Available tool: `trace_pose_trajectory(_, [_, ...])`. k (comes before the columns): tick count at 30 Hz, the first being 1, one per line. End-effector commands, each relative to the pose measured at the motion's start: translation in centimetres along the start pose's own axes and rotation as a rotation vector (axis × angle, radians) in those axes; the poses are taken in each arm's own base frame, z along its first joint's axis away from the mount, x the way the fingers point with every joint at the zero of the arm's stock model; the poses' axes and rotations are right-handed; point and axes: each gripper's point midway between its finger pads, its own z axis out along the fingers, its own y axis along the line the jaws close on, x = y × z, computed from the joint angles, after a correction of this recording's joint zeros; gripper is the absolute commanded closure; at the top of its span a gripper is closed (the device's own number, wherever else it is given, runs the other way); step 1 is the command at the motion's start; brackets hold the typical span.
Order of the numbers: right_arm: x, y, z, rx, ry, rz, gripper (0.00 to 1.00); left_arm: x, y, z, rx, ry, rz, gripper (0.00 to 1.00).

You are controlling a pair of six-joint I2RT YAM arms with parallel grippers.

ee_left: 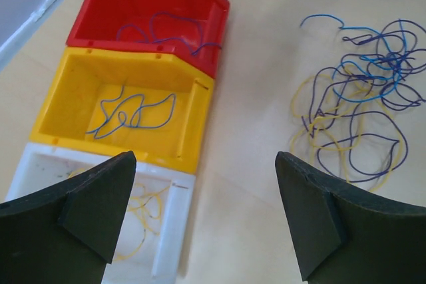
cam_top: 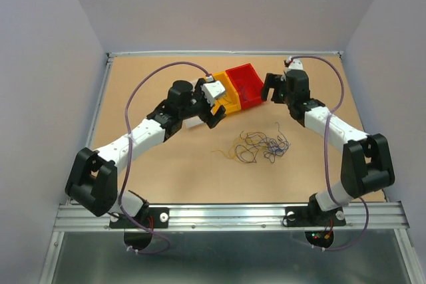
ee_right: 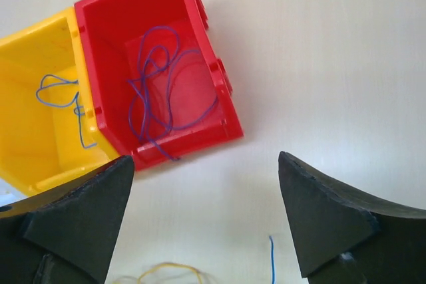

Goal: Untangle the cables

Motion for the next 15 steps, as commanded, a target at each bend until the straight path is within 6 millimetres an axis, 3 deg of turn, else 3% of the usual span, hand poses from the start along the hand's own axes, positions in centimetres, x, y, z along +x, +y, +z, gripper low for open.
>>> trace_pose_trajectory(1, [2.0,-0.4,-2.5,0.041,-0.026,0.102,0.06,-2.2,-2.1,0.9,0.063,-0.046,0.066,0.01])
trace_pose_trajectory(3, [2.0,-0.5,-4.2,0.044,-0.054,0.138,0.09,-2.6,-3.6,1.9,0.104,-0.033,0.088,0.01])
trace_pose_trajectory(4, [3.5,-1.3,-4.8,0.072,-0.040,0.161,0.11,-2.0,-5.4,3.0,0.145,-0.006,0.110,0.01])
trace_pose_trajectory(6, [3.9,-2.4,-6.0,0.114,-0.070,0.189,0.13,-2.4,-6.9,4.1,0.175,0.011,0.133,0.01])
trace_pose_trajectory(7, [4.1,-2.9,-7.4,0.120,-0.097,0.207,0.13,-1.4,-8.1,5.4,0.202,0.045,0.153,0.01])
trace_pose_trajectory(9, [4.1,-3.2,-8.7,0.118,-0.130,0.243,0.15,-1.9,-8.9,6.6,0.222,0.051,0.177,0.01])
trace_pose_trajectory(10, [3.1,-3.2,-10.0,0.106,-0.180,0.262,0.16,-0.7,-9.5,7.9,0.251,0.085,0.182,0.01])
trace_pose_trajectory(11, [3.9,-3.4,-10.6,0.105,-0.179,0.271,0.18,-0.6,-10.3,8.4,0.289,0.093,0.190,0.02])
trace_pose_trajectory(14, [3.9,-3.9,-12.1,0.102,-0.224,0.307,0.19,0.8,-12.3,10.4,0.408,0.155,0.245,0.08])
trace_pose_trajectory(15, [3.9,-3.9,-12.4,0.100,-0.232,0.313,0.19,-0.2,-12.3,11.1,0.427,0.134,0.306,0.09])
